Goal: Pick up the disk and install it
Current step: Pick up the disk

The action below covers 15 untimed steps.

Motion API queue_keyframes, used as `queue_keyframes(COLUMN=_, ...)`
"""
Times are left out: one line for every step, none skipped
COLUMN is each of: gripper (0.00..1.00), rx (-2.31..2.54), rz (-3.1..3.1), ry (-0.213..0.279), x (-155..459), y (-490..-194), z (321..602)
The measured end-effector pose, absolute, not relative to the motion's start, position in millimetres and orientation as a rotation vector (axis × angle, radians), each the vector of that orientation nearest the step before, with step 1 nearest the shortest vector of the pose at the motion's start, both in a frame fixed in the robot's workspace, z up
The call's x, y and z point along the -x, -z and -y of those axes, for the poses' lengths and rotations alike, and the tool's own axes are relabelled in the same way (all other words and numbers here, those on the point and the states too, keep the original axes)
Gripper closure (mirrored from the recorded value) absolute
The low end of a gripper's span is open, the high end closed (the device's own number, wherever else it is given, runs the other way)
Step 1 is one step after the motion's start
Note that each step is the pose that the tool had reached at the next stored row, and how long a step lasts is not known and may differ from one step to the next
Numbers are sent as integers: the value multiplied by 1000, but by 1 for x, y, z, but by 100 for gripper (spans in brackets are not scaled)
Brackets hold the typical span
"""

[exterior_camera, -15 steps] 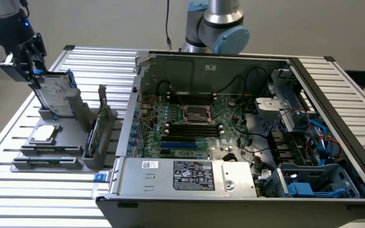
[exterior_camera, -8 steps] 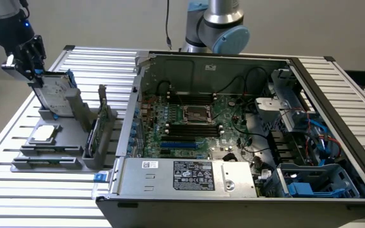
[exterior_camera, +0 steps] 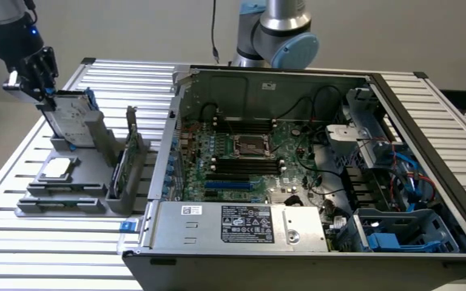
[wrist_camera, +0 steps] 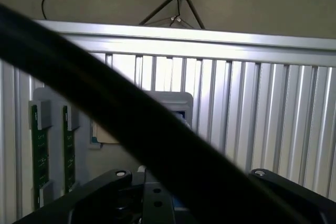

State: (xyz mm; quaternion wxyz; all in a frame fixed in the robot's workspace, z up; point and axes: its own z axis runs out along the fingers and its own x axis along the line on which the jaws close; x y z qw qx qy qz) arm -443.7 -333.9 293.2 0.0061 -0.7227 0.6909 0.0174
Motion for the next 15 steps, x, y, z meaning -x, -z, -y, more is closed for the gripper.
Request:
queue_keyframes(gripper=67, rx=2261, rz=-2162, ry=-56, x=444, y=-293, z=335)
queue_keyframes(gripper=67, rx=2260, rz=-2161, ry=-57, x=444, y=-293, z=335)
queue_keyframes(gripper=67, rx=2260, rz=-2160, ry=-58, x=444, y=-293, z=336)
queue_keyframes(gripper=67, rx=2259, rz=-2160, ry=-60, x=444, y=-293, z=337)
queue_keyframes(gripper=67, rx=2258, rz=-2159, ry=-61, x=444, y=-293, z=339)
queue_keyframes(gripper=67, rx=2258, rz=-2159, ry=-62, x=444, y=-293, z=340)
queue_keyframes(gripper=67, rx=2258, rz=-2158, ry=-62, x=444, y=-293, z=341)
queue_keyframes(gripper=67, rx=2257, rz=-2158, ry=-63, x=444, y=-293, z=343)
queue_keyframes(gripper=67, rx=2257, rz=-2158, ry=-63, x=444, y=-293, z=344)
queue_keyframes(gripper=67, rx=2256, rz=-2157, ry=-63, x=444, y=-293, z=344)
queue_keyframes(gripper=67, rx=2255, rz=-2157, ry=-62, x=444, y=-293, z=344)
queue_keyframes(gripper=67, rx=2255, rz=-2156, ry=-62, x=444, y=-293, z=345)
queue_keyframes(gripper=67, rx=2254, rz=-2155, ry=-61, x=444, y=-293, z=345)
queue_keyframes(gripper=67, rx=2253, rz=-2154, ry=-61, x=444, y=-293, z=345)
queue_keyframes(gripper=67, rx=2252, rz=-2153, ry=-60, x=444, y=-293, z=345)
